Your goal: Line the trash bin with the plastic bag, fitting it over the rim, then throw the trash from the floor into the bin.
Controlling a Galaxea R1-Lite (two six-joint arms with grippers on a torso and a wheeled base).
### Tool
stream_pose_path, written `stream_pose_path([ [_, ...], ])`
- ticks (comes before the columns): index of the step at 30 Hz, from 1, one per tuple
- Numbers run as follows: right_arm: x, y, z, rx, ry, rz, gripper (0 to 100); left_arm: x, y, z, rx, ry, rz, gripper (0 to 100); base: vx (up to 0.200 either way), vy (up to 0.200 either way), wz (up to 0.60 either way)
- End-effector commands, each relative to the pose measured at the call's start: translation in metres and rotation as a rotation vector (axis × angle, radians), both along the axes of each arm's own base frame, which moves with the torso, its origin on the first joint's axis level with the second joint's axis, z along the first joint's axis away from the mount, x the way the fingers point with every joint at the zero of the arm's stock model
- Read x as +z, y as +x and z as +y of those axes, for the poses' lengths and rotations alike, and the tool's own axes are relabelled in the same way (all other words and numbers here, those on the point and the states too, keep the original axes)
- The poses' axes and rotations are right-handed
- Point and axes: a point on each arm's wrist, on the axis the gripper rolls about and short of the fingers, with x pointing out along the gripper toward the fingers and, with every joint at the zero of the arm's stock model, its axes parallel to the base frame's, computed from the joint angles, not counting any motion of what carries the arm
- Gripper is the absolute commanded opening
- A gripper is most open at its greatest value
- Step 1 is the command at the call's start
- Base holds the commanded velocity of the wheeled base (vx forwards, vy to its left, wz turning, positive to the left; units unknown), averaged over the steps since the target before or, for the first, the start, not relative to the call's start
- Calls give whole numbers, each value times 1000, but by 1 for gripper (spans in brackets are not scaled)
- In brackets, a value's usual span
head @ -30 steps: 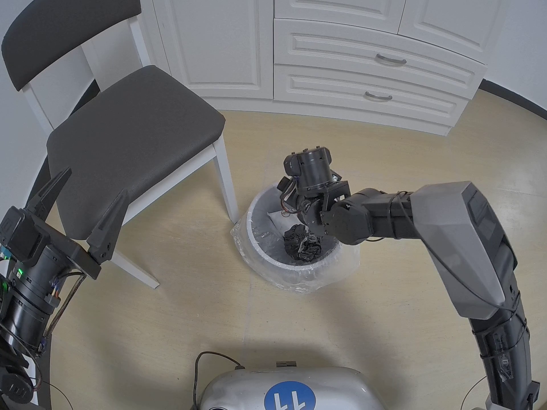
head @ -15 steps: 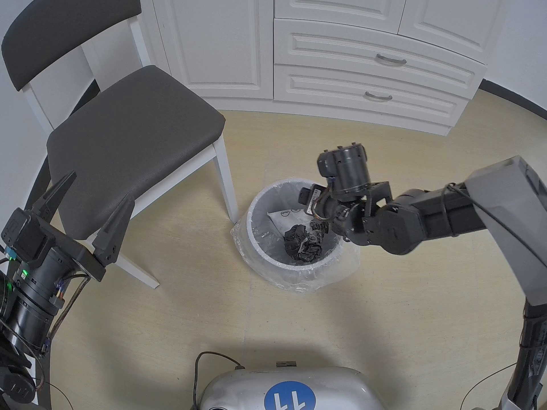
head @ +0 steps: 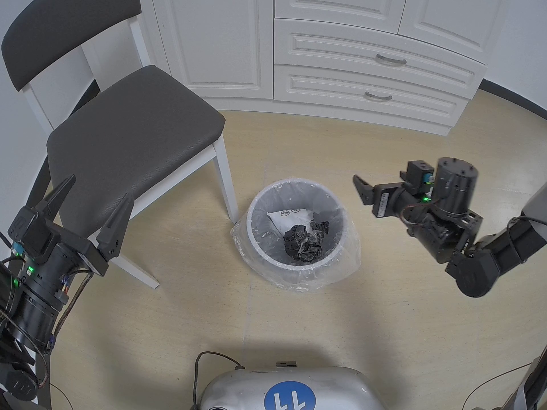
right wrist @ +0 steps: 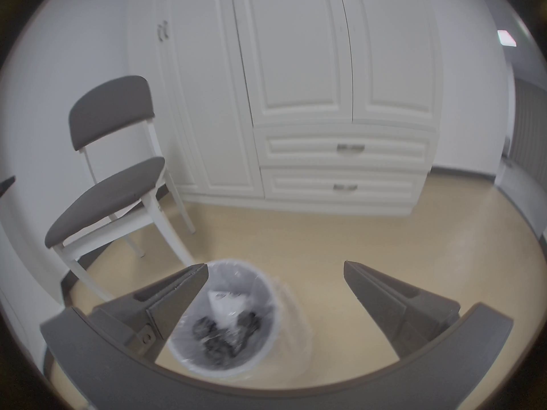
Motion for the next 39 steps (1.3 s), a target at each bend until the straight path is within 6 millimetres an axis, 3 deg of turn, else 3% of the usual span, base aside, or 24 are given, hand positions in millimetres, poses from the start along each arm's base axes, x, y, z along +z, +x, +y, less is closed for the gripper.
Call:
stream_pose_path([
  [1,15,-44,-90,-137,-221,-269,100,5,14,11,113,-19,-15,100,0,0,0],
  [5,21,-57,-112,-228,-217,-267,100,8,15,18,153,-23,-27,100,0,0,0],
  [9,19,-79,-119,-240,-206,-251,100,9,16,30,213,-26,-39,100,0,0,0],
  [10,23,-98,-122,-240,-192,-262,100,11,11,34,230,-29,-51,100,0,0,0],
  [11,23,-100,-122,-240,-192,-262,100,11,10,34,229,-31,-50,100,0,0,0],
  [12,31,-119,-125,-244,-182,-296,100,13,3,36,232,-39,-66,100,0,0,0],
  [14,39,-139,-127,-248,-169,-337,100,13,-7,39,233,-43,-77,100,0,0,0],
  [15,39,-139,-127,-248,-169,-337,100,13,-7,39,233,-43,-77,100,0,0,0],
  [17,47,-168,-133,-266,-162,-361,100,16,-22,42,236,-55,-115,100,0,0,0],
  [23,52,-207,-140,-272,-157,-317,100,25,-44,48,244,-75,-170,100,0,0,0],
  [27,59,-244,-146,-273,-107,-311,100,35,-67,56,276,-72,-184,100,0,0,0],
  [30,63,-258,-149,-289,-99,-316,100,42,-78,59,284,-72,-186,100,0,0,0],
  [31,68,-273,-151,-306,-93,-326,100,47,-91,62,288,-70,-182,100,0,0,0],
  [34,72,-291,-155,-326,-88,-331,100,49,-114,66,289,-63,-161,100,0,0,0],
  [39,67,-306,-158,-392,-74,-344,100,48,-143,72,287,-62,-140,100,0,0,0],
])
